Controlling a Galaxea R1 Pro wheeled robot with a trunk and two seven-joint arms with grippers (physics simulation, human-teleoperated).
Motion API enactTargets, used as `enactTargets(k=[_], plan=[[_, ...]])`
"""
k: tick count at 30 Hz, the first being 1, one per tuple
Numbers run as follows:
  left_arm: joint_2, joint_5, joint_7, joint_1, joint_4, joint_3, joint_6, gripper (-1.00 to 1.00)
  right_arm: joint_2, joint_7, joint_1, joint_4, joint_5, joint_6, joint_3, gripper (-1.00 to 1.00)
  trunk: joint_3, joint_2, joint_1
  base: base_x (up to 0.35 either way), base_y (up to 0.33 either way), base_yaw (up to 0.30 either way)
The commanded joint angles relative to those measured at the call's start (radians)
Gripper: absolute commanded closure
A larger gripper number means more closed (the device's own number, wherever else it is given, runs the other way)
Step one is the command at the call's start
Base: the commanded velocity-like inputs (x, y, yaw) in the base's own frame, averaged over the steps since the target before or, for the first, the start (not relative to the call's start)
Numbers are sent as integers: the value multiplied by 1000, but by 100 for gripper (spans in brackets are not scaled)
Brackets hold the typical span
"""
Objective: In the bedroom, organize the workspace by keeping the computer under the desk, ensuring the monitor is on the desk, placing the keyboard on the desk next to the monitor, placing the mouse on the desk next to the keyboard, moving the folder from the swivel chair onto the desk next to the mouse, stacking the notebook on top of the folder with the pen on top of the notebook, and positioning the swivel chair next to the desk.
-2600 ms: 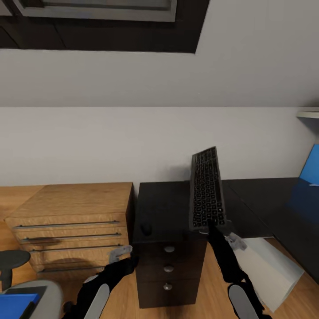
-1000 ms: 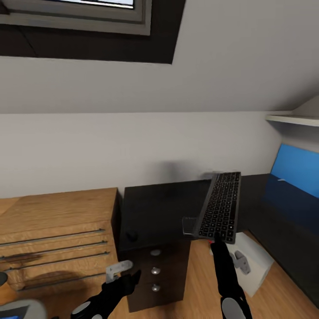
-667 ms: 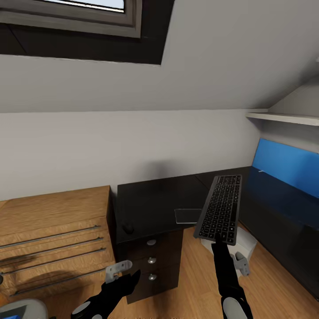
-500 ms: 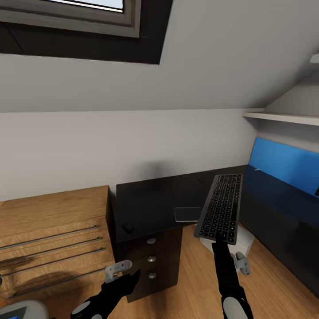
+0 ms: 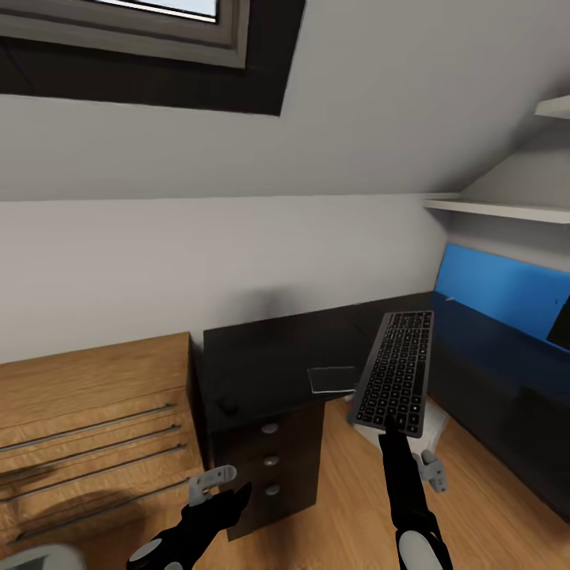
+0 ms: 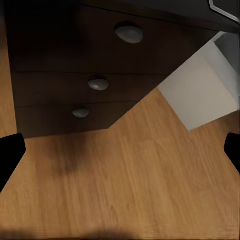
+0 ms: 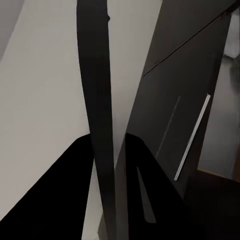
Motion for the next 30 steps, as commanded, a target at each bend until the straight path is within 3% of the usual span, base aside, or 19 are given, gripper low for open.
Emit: enactTargets(k=[1,11,17,30], plan=[[0,11,9,0,-2,-1,2,-100,0,-5,-1,-1,-3,-5,2,100,-1,-1,0,-150,286,-256],[-1,11,9,0,-2,-1,3,-100,0,-6,-1,0,-3,-3,0,100,-1,-1,0,-253,224,-264],[-1,11,9,0,-2,-2,5,-100,0,-7,-1,0,-3,-3,-1,100,-1,-1,0,-257,46,-267],[-1,12,9,0,-2,-2,5,-100,0,-7,-1,0,-3,-3,-7,100,-1,-1,0,-25,2,-270]])
